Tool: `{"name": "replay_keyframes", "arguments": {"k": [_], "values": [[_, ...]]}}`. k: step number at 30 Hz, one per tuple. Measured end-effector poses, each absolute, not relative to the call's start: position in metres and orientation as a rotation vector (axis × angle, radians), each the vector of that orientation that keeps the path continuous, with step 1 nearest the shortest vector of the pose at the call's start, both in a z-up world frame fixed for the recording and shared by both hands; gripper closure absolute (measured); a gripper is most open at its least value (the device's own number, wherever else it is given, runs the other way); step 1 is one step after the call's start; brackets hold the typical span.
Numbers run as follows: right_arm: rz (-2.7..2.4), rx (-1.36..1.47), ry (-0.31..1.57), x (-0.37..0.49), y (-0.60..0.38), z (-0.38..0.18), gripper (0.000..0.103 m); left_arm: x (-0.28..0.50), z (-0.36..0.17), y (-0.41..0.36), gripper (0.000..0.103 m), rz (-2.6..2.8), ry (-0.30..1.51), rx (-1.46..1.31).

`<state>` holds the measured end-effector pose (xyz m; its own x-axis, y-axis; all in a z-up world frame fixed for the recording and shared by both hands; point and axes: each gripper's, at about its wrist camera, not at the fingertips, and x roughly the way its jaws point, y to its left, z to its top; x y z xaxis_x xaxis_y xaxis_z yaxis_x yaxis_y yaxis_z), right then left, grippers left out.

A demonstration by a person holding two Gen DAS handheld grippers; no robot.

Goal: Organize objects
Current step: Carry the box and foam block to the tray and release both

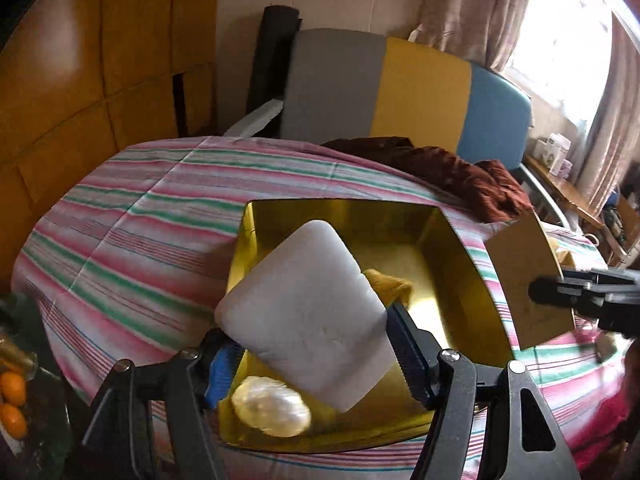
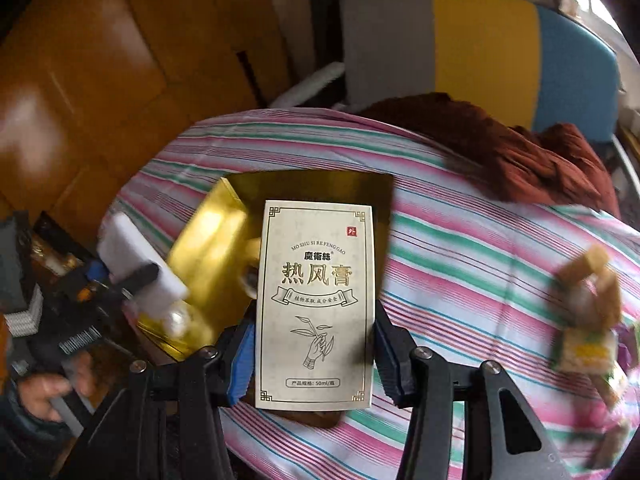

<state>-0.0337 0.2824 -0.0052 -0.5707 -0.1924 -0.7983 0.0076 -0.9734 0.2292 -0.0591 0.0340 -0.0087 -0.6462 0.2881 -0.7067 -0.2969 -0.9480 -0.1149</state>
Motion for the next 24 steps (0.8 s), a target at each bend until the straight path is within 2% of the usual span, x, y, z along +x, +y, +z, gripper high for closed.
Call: {"name": "replay_keyframes", "arguments": {"k": [6, 9, 11, 13, 24], "values": [[-2.605, 1.336, -0.403, -0.079, 0.247, 0.002, 0.051, -0.057, -0.013, 0.027, 0.028, 2.602, 0.031, -1.113], [-2.582, 1.284, -0.493, -0.103, 0.234, 0.006, 0.05, -0.052, -0.01, 0.024, 0.019, 2.628, 0.048, -1.092], [-2.562, 1.262, -0.533, -0.117, 0.226, 0.007, 0.042, -0.05, -0.008, 0.021, 0.015, 2.654, 0.063, -1.081], [-2.564, 1.272, -0.538, -0.123, 0.218, 0.006, 0.041, -0.049, -0.007, 0.017, 0.01, 2.665, 0.056, -1.073], [-2.631, 1.271, -0.491, -0.082, 0.217, 0.0, 0.041, -0.038, 0.001, 0.015, 0.008, 2.695, 0.067, -1.023]]}}
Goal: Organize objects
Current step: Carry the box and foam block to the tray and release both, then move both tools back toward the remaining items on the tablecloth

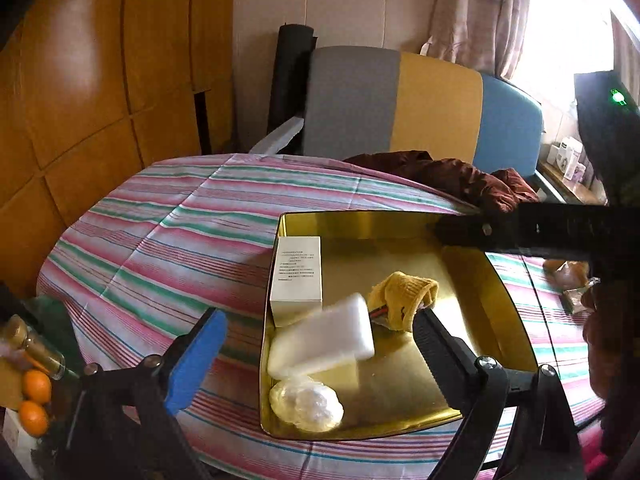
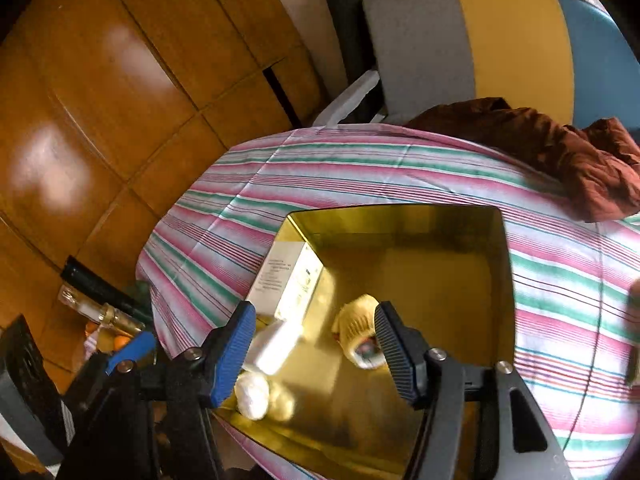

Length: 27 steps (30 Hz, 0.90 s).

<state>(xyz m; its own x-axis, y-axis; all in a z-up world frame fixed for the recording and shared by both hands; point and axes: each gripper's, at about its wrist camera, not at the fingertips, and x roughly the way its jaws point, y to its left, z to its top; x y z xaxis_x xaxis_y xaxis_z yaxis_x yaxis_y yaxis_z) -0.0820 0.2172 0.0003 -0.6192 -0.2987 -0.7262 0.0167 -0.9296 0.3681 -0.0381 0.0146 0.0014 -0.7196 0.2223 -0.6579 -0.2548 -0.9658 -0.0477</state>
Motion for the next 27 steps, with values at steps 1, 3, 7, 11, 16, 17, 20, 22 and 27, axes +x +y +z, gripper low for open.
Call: {"name": "replay_keyframes", "arguments": {"k": [1, 3, 7, 11, 16, 17, 20, 22, 27], "values": [[-2.645, 1.265, -0.481, -0.079, 0.218, 0.001, 0.041, -0.037, 0.003, 0.015, 0.008, 2.698, 0.071, -1.015], [-2.671, 1.255, -0.464, -0.07, 0.219, 0.002, 0.041, -0.034, 0.006, 0.017, 0.007, 2.705, 0.078, -1.0], [-2.724, 1.223, -0.435, -0.054, 0.221, 0.007, 0.04, -0.029, 0.011, 0.021, 0.006, 2.707, 0.088, -0.981], [-2.771, 1.2, -0.409, -0.041, 0.224, 0.01, 0.04, -0.025, 0.014, 0.025, 0.006, 2.704, 0.101, -0.968], [-2.814, 1.181, -0.398, -0.03, 0.229, 0.011, 0.04, -0.017, 0.017, 0.032, 0.006, 2.699, 0.121, -0.955], [-2.824, 1.176, -0.393, -0.028, 0.23, 0.011, 0.04, -0.016, 0.017, 0.034, 0.006, 2.699, 0.129, -0.951], [-2.858, 1.168, -0.374, -0.022, 0.233, 0.011, 0.04, -0.012, 0.018, 0.04, 0.006, 2.694, 0.156, -0.94], [-2.879, 1.165, -0.366, -0.018, 0.235, 0.011, 0.04, -0.009, 0.019, 0.043, 0.006, 2.686, 0.167, -0.936], [-2.915, 1.166, -0.361, -0.009, 0.243, 0.008, 0.04, -0.005, 0.019, 0.052, 0.006, 2.668, 0.194, -0.926]]}}
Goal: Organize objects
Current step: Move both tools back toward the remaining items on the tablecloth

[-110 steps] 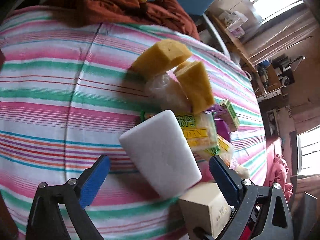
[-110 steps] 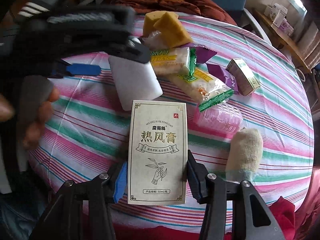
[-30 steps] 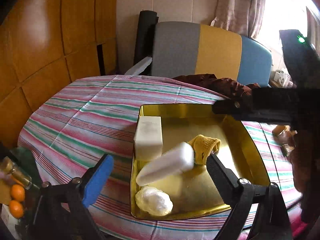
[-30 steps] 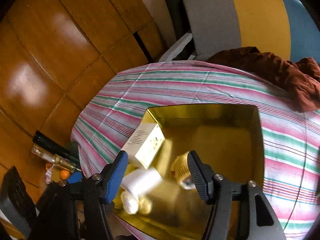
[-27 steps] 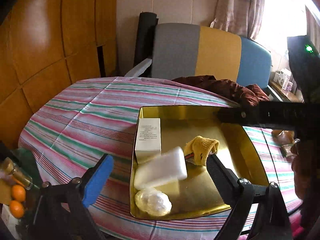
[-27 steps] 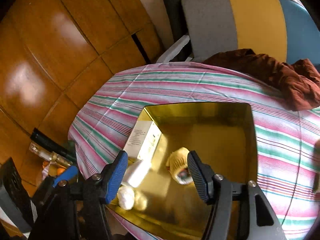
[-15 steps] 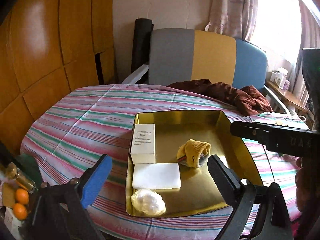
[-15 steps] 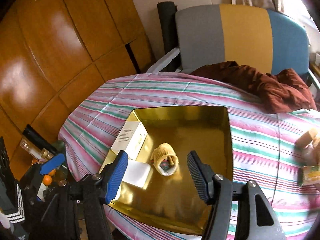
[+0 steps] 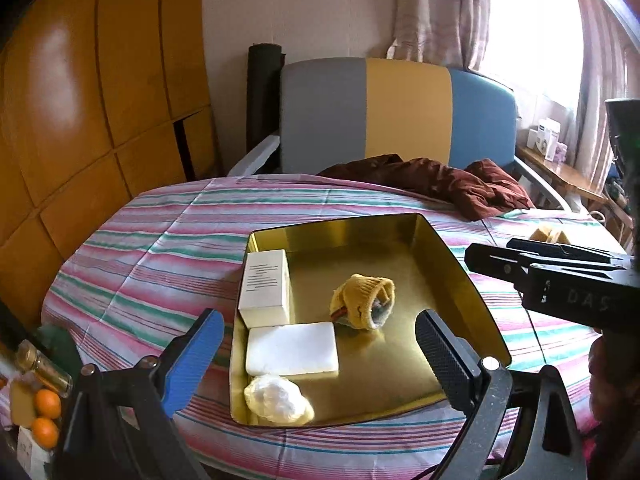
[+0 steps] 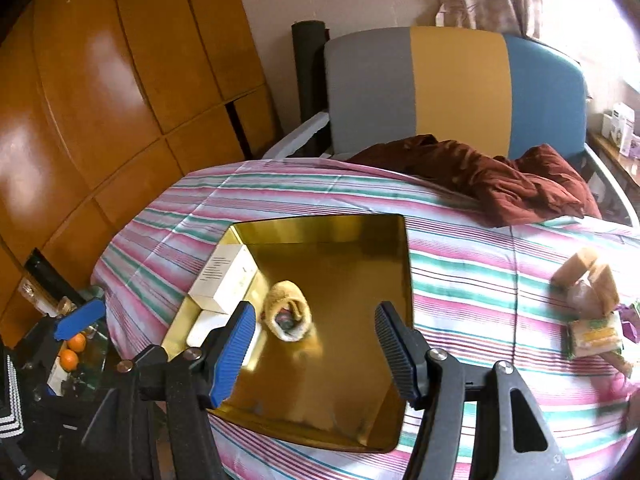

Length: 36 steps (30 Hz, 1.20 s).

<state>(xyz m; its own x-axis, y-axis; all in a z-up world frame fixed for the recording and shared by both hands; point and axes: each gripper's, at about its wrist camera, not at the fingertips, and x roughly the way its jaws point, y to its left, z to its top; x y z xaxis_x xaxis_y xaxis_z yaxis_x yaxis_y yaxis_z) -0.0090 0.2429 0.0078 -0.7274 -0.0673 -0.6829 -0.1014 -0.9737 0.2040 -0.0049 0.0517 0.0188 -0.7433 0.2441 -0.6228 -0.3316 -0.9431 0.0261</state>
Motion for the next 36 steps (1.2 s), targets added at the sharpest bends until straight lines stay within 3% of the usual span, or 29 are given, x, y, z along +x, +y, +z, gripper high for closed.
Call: {"name": "replay_keyframes", "arguments": {"k": [21, 36], "values": [[2.624, -1.127, 0.499, 0.044, 0.337, -0.022, 0.04, 0.002, 0.019, 0.122, 0.006, 2.488, 0.299, -0.883], [2.312, -1.029, 0.686, 0.145, 0.466, -0.031, 0.04, 0.013, 0.016, 0.211, 0.006, 2.288, 0.389, -0.852]]}}
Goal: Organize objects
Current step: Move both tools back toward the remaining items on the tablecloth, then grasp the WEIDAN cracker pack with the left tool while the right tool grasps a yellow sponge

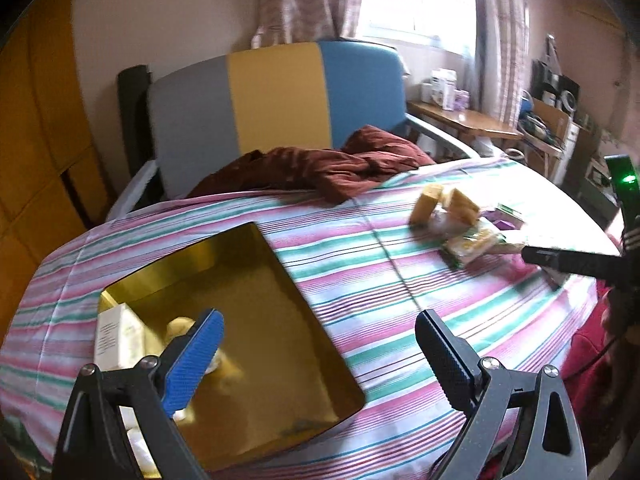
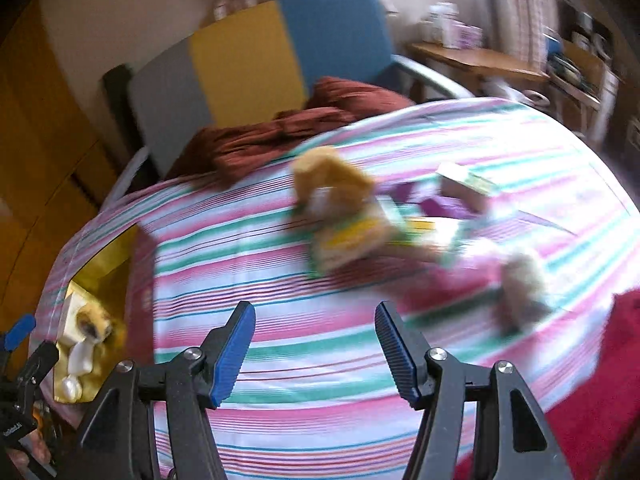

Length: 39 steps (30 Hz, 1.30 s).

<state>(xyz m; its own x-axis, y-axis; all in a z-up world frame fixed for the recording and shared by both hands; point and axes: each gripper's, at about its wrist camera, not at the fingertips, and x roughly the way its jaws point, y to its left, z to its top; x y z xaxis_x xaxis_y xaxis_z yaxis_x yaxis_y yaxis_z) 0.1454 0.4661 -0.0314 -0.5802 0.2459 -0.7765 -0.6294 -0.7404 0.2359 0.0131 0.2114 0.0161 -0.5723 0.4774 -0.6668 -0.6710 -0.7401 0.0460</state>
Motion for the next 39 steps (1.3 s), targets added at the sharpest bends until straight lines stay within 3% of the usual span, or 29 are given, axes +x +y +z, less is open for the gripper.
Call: {"name": "replay_keyframes", "arguments": {"k": [21, 36, 39], "values": [[2.179, -0.845, 1.089, 0.224, 0.55, -0.052, 0.038, 0.012, -0.027, 0.403, 0.007, 1.867, 0.531, -0.886], [2.211, -0.848, 1.141, 0.221, 0.549, -0.056, 0.037, -0.01, -0.081, 0.492, 0.007, 1.737, 0.695, -0.855], [2.211, -0.852, 1.146, 0.22, 0.55, -0.057, 0.037, -0.017, -0.093, 0.502, 0.014, 1.72, 0.703, -0.886]]}}
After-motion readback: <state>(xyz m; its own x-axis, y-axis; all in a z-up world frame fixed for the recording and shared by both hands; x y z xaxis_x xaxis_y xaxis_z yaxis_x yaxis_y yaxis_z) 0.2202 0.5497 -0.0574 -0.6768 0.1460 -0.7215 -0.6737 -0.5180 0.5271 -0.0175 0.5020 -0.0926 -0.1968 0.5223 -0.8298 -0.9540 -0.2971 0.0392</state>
